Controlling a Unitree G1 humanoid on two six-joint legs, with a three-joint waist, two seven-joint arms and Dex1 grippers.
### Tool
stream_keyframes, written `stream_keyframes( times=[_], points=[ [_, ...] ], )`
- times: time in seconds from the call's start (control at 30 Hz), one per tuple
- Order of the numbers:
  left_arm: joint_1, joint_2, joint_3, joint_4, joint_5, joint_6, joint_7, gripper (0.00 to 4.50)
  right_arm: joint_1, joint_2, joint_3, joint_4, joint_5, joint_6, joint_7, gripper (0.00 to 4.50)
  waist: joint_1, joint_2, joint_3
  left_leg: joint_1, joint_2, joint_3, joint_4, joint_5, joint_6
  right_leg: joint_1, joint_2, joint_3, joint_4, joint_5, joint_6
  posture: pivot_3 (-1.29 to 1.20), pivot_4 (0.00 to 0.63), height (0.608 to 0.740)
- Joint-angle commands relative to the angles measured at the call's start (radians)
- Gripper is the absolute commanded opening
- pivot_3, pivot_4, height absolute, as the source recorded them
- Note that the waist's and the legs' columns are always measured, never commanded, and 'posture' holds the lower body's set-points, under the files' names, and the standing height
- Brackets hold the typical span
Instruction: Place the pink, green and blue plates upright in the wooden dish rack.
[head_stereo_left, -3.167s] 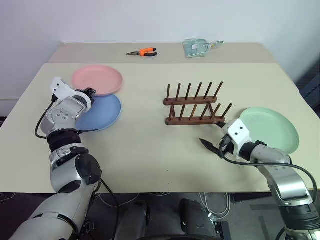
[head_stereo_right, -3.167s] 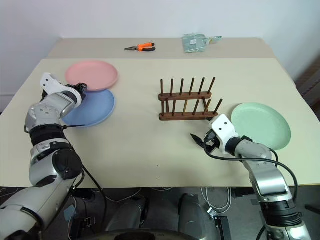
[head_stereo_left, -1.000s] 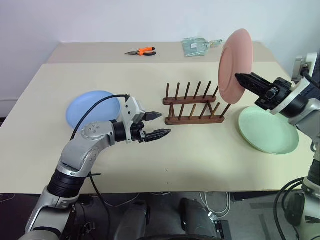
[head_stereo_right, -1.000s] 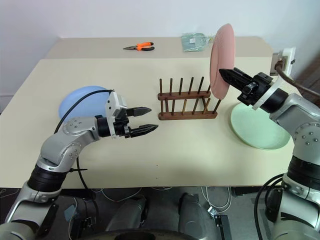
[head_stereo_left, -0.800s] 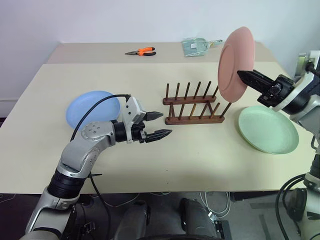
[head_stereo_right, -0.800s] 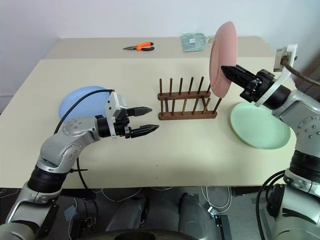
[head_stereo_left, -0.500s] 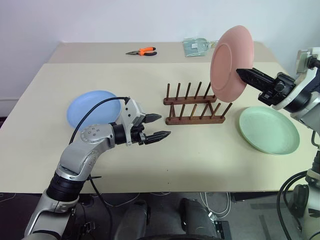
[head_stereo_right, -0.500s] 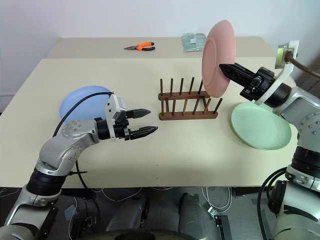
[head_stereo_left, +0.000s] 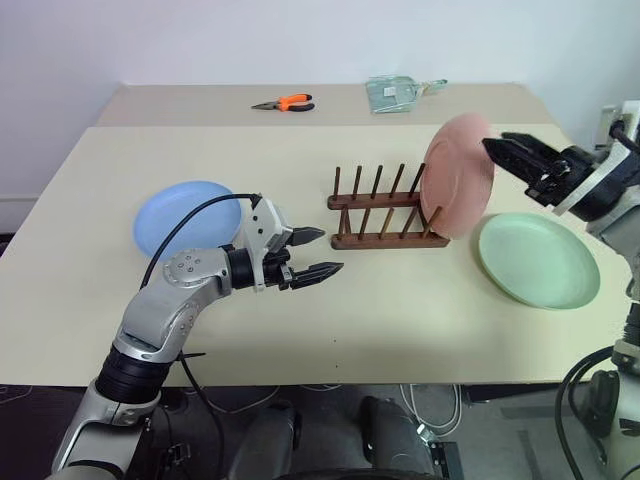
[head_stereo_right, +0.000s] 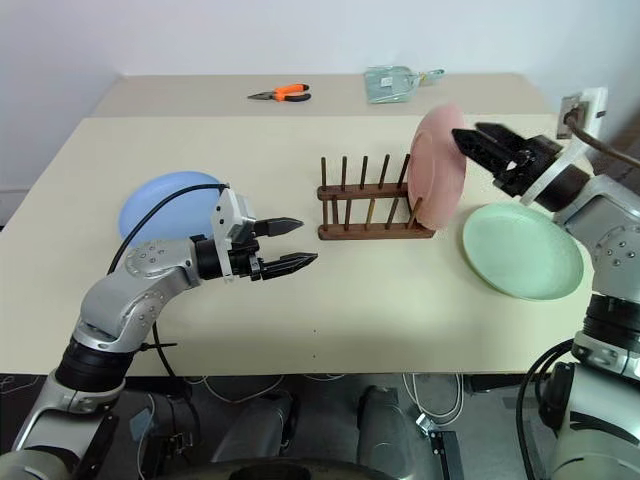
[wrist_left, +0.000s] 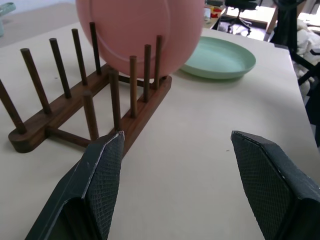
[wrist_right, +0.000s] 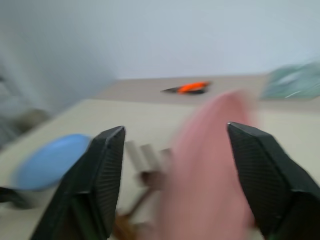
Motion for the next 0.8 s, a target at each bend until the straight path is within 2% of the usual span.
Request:
stream_keyframes(
  times=[0.03, 0.13, 0.2, 0.27, 0.37, 0.47, 0.57, 0.7, 0.73, 0.8],
  points=[
    [-0.012, -0.005, 0.004, -0.011, 0.009, -0.024, -0.012, 3.53, 0.109, -0.088, -0.111, -0.058, -0.076, -0.071, -0.013, 3.03, 0.006, 0.0, 0.0, 0.0, 0.0, -0.001, 0.0, 0.0, 0.0, 0.0, 0.0, 0.0, 0.0, 0.0, 0.0, 0.0, 0.15, 0.74],
    [-0.013, -0.005, 0.001, -0.004, 0.013, -0.027, -0.022, 3.53, 0.323, -0.14, -0.128, -0.141, -0.139, -0.104, 0.054, 3.03, 0.013, 0.0, 0.0, 0.0, 0.0, -0.001, 0.0, 0.0, 0.001, 0.001, 0.0, 0.0, 0.0, -0.001, 0.001, 0.0, 0.15, 0.74],
    [-0.017, -0.006, -0.005, 0.009, 0.02, -0.033, -0.033, 3.53, 0.497, -0.161, -0.095, -0.249, -0.188, -0.133, 0.113, 3.03, 0.014, 0.001, -0.001, 0.0, 0.0, 0.0, 0.0, -0.001, 0.001, 0.0, 0.0, 0.0, 0.0, -0.001, 0.001, 0.0, 0.15, 0.74],
    [-0.022, -0.009, -0.01, 0.021, 0.027, -0.038, -0.042, 3.53, 0.594, -0.166, -0.062, -0.318, -0.223, -0.152, 0.132, 3.03, 0.001, 0.004, -0.002, 0.001, 0.001, 0.001, 0.0, -0.001, 0.001, 0.001, 0.0, 0.0, 0.001, -0.001, 0.002, 0.0, 0.15, 0.74],
    [-0.039, -0.021, -0.034, 0.041, 0.045, -0.05, -0.057, 3.53, 0.631, -0.142, 0.091, -0.328, -0.361, -0.202, 0.066, 3.03, -0.012, 0.005, -0.003, 0.002, 0.001, 0.005, 0.002, -0.001, 0.001, 0.001, 0.0, 0.003, 0.001, -0.003, 0.002, 0.0, 0.15, 0.74],
    [-0.05, -0.034, -0.047, 0.05, 0.06, -0.058, -0.063, 3.53, 0.589, -0.118, 0.23, -0.228, -0.517, -0.259, -0.019, 3.03, -0.012, 0.004, -0.003, 0.003, 0.002, 0.007, 0.002, -0.001, 0.001, 0.002, 0.0, 0.004, 0.001, -0.004, 0.0, 0.0, 0.15, 0.74],
    [-0.053, -0.036, -0.043, 0.045, 0.062, -0.055, -0.065, 3.53, 0.539, -0.099, 0.282, -0.142, -0.58, -0.265, -0.063, 2.21, -0.006, 0.005, -0.003, 0.002, 0.001, 0.008, 0.002, -0.001, 0.001, 0.0, 0.0, 0.005, 0.001, -0.004, 0.0, 0.0, 0.15, 0.74],
    [-0.038, -0.026, -0.03, 0.028, 0.059, -0.05, -0.067, 3.53, 0.515, -0.093, 0.291, -0.109, -0.606, -0.254, -0.077, 0.28, 0.0, 0.003, -0.003, 0.001, 0.001, 0.009, 0.002, -0.001, 0.002, -0.001, 0.0, 0.007, 0.0, 0.0, -0.001, 0.0, 0.15, 0.74],
    [-0.034, -0.023, -0.03, 0.025, 0.061, -0.051, -0.065, 3.53, 0.513, -0.093, 0.29, -0.104, -0.615, -0.258, -0.081, 0.05, -0.001, 0.002, -0.004, 0.002, 0.001, 0.009, 0.002, -0.001, 0.002, 0.0, 0.0, 0.007, 0.0, -0.001, -0.001, 0.0, 0.15, 0.74],
    [-0.024, -0.02, -0.032, 0.018, 0.064, -0.052, -0.062, 3.53, 0.499, -0.089, 0.264, -0.11, -0.617, -0.252, -0.099, 0.05, -0.001, 0.002, -0.004, 0.002, 0.001, 0.009, 0.002, -0.001, 0.002, 0.0, 0.0, 0.007, 0.0, -0.004, 0.0, 0.0, 0.15, 0.74]
  ],
)
